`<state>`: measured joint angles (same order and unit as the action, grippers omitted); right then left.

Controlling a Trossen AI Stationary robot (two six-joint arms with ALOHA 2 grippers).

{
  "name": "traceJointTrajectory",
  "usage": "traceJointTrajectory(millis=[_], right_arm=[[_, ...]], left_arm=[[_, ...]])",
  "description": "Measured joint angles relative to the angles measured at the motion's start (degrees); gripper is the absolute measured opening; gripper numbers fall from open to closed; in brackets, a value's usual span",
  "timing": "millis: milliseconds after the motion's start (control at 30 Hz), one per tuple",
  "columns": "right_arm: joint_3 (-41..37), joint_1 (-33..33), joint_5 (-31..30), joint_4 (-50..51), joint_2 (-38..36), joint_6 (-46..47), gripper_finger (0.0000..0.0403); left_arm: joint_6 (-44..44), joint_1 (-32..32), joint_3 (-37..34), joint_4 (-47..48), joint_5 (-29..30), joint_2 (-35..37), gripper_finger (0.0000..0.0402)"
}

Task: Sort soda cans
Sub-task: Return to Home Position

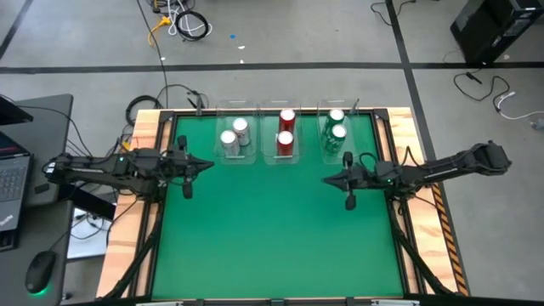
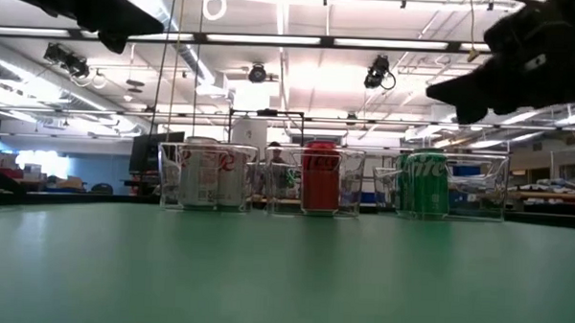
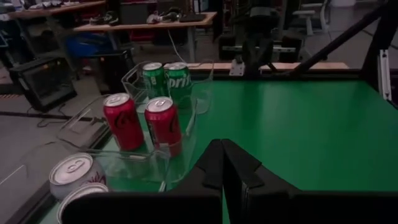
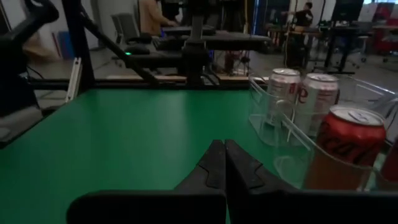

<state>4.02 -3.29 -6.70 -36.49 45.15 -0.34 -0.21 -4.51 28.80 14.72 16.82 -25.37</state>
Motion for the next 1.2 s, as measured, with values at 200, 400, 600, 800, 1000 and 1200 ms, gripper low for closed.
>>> traceJointTrajectory(millis=[200, 400, 600, 800, 1000, 1200], right_arm=[[-3.69, 1.21, 3.31, 4.91, -10.27, 1.57, 0.0000], [-3.68, 1.21, 5.01, 14.40, -18.90, 0.33, 0.0000], [-3.68, 2.13, 6.20, 21.92, -26.35, 0.28, 0.0000], [-3.68, 3.38, 6.31, 29.20, -32.47, 0.77, 0.0000], [-3.68, 3.96, 6.32, 35.09, -37.80, 1.86, 0.0000], [-3.66, 3.98, 6.74, 35.72, -40.26, 1.63, 0.0000]], left_arm=[[1.44, 0.01, 0.00, 0.08, -1.37, 0.66, 0.0000], [1.53, 1.77, -1.56, -2.51, -7.28, 1.12, 0.0000], [2.62, 6.34, -9.22, -13.12, -17.07, 1.15, 0.0000], [2.10, 9.02, -15.63, -19.64, -22.55, 4.68, 0.0000], [1.88, 9.46, -22.05, -22.47, -21.45, 12.80, 0.0000], [3.82, 9.45, -24.33, -17.70, -19.56, 23.60, 0.0000]])
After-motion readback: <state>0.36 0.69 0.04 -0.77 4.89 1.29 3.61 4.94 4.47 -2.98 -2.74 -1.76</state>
